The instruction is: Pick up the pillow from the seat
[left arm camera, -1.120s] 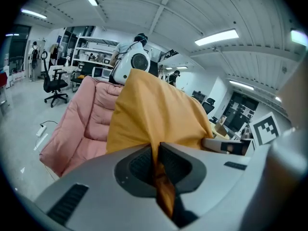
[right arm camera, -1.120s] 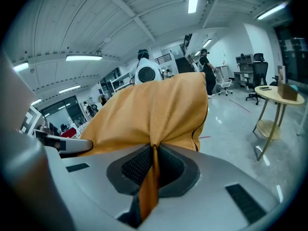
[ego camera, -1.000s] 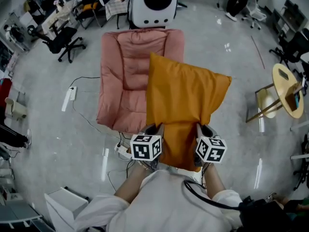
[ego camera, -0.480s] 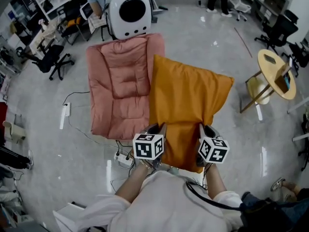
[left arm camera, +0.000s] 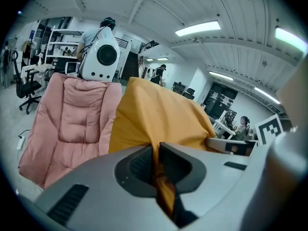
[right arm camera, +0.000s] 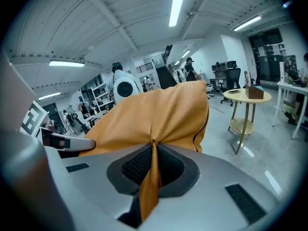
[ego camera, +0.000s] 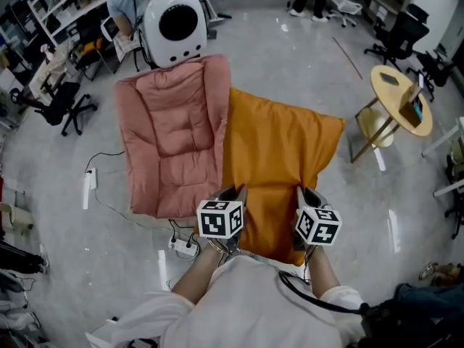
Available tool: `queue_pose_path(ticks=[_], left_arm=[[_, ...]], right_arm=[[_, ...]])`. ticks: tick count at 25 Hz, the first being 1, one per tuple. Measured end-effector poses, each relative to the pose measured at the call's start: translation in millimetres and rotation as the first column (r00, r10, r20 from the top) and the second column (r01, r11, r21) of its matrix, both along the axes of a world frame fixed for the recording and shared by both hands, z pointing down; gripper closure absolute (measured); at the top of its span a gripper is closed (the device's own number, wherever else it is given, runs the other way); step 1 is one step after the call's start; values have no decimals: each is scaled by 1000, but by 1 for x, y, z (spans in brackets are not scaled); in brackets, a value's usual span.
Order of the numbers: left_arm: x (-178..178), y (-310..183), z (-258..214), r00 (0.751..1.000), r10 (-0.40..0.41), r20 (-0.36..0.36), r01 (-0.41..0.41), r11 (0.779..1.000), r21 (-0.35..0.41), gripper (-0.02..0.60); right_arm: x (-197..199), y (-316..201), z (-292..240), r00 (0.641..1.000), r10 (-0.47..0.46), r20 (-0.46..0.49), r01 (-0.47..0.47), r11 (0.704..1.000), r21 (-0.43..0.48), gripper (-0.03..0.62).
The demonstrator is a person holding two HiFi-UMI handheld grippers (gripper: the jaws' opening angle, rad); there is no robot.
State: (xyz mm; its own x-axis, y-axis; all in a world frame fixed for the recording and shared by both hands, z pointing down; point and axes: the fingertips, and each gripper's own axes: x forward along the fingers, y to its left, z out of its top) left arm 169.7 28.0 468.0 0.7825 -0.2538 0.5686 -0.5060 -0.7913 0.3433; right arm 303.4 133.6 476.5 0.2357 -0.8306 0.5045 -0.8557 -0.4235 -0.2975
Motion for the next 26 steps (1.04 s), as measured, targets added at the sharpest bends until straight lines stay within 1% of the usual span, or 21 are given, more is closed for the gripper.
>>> queue_pose_path(ticks=[3, 10, 26], left_arm=[[6, 2, 0, 1000, 20, -2, -20, 1000, 3, 551], [15, 3, -7, 998, 52, -16, -52, 998, 20, 551], [16, 22, -4, 996, 92, -24, -91, 996, 13, 551]], right_arm=[[4, 3, -2, 1000, 12, -19, -12, 1000, -2, 553], [10, 9, -6, 999, 40, -16, -40, 999, 7, 553], [6, 33, -4, 996, 87, -19, -87, 996, 6, 556]])
